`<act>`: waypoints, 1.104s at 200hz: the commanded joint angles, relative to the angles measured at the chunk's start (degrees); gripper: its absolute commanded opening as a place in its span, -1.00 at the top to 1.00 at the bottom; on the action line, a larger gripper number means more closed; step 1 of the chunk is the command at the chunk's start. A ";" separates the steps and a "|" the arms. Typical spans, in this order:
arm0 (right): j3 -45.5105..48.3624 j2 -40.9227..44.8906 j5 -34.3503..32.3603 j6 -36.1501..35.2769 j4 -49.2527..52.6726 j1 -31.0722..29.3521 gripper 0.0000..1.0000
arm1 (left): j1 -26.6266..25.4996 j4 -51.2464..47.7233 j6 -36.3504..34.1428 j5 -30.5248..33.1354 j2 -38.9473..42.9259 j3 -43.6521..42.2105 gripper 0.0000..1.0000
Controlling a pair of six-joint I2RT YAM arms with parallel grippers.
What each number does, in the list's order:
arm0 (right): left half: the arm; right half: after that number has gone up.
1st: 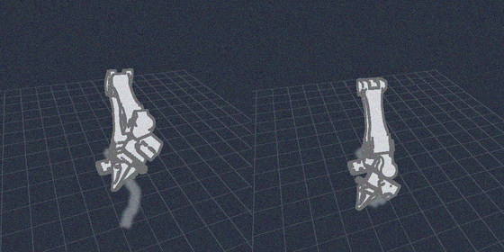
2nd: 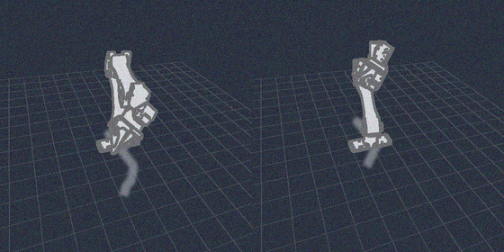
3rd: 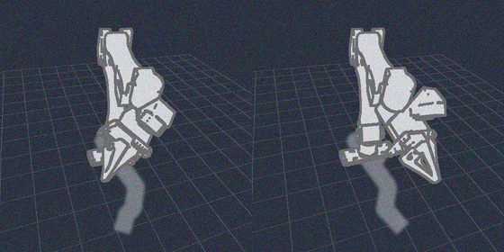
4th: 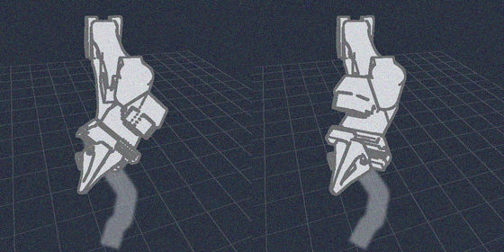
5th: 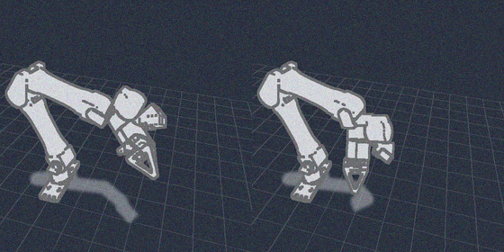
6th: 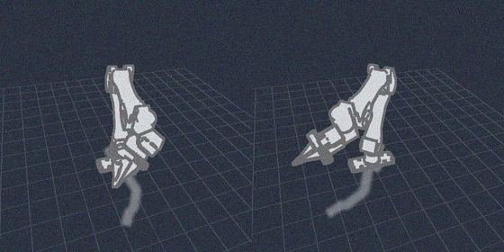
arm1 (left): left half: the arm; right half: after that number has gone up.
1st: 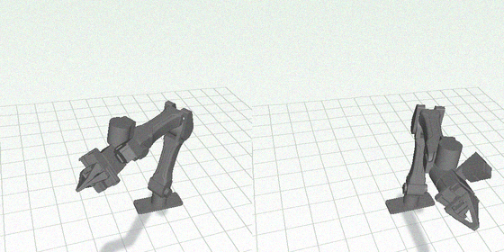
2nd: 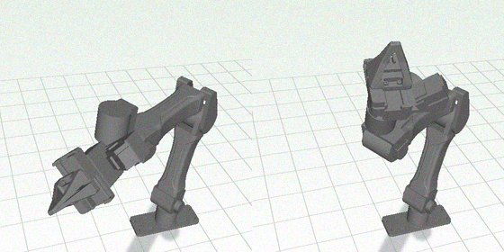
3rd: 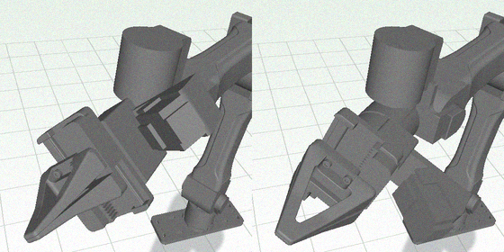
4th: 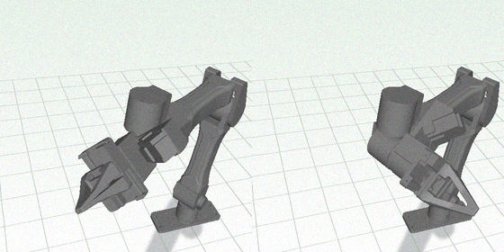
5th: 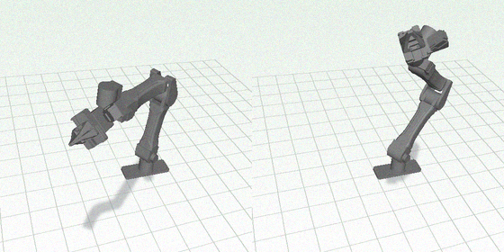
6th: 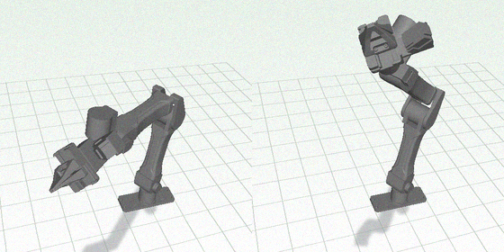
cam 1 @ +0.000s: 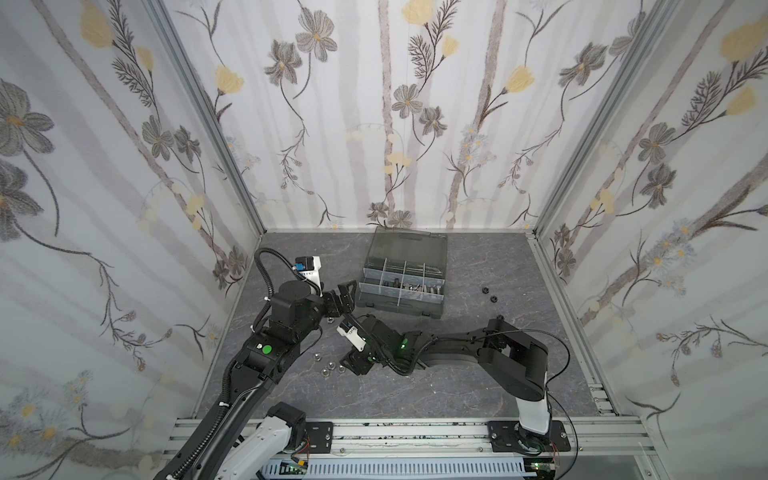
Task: Sort the screws and nuts into containers
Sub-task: 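Move the right gripper to a silver hex nut and close it while the left withdraws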
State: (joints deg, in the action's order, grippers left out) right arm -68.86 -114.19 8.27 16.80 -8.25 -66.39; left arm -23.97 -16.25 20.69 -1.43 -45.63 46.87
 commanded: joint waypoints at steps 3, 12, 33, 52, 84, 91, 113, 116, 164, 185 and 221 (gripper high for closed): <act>-1.80 -1.21 -3.33 -1.42 1.62 -0.14 -0.24 | 0.00 2.67 -1.52 2.26 1.55 -1.93 -1.00; -2.43 -1.62 -4.03 -1.58 2.27 -0.14 -0.24 | 0.06 3.04 -1.77 2.72 2.10 -2.43 -1.00; -3.70 -2.43 -4.33 -2.07 3.36 -0.23 -0.21 | 0.06 3.09 -2.14 3.61 3.12 -3.23 -1.00; -4.34 -3.12 -5.12 -2.43 4.15 -0.89 -0.19 | 0.06 3.07 -2.14 4.73 4.67 -3.94 -1.00; -4.74 -3.97 -7.34 -3.15 5.01 -2.48 -0.17 | 0.02 3.19 -2.15 7.60 7.13 -4.46 -1.00; -4.96 -4.07 -7.69 -3.32 5.17 -2.77 -0.15 | 0.05 3.32 -2.23 7.77 7.45 -4.55 -1.00; -6.05 -4.56 -8.32 -3.86 6.37 -3.63 -0.09 | 0.06 3.24 -2.23 7.73 7.83 -4.71 -1.00; -6.19 -4.69 -8.43 -3.95 6.59 -3.75 -0.09 | 0.06 3.30 -2.20 7.80 7.91 -4.73 -1.00; -7.92 -5.89 -10.55 -4.98 8.93 -5.52 -0.04 | 0.02 3.33 -2.06 8.02 8.58 -4.88 -1.00; -9.01 -6.73 -11.76 -5.28 10.28 -6.19 0.01 | 0.06 3.33 -2.06 8.11 8.75 -4.95 -1.00; -10.25 -7.96 -13.38 -5.37 11.94 -6.64 0.22 | 0.06 3.24 -2.14 8.46 8.71 -5.06 -1.00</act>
State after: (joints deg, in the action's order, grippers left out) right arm -78.35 -121.56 -2.98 12.32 2.07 -72.82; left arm -23.94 -14.35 19.05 6.07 -36.99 42.06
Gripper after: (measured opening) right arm 0.430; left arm 0.998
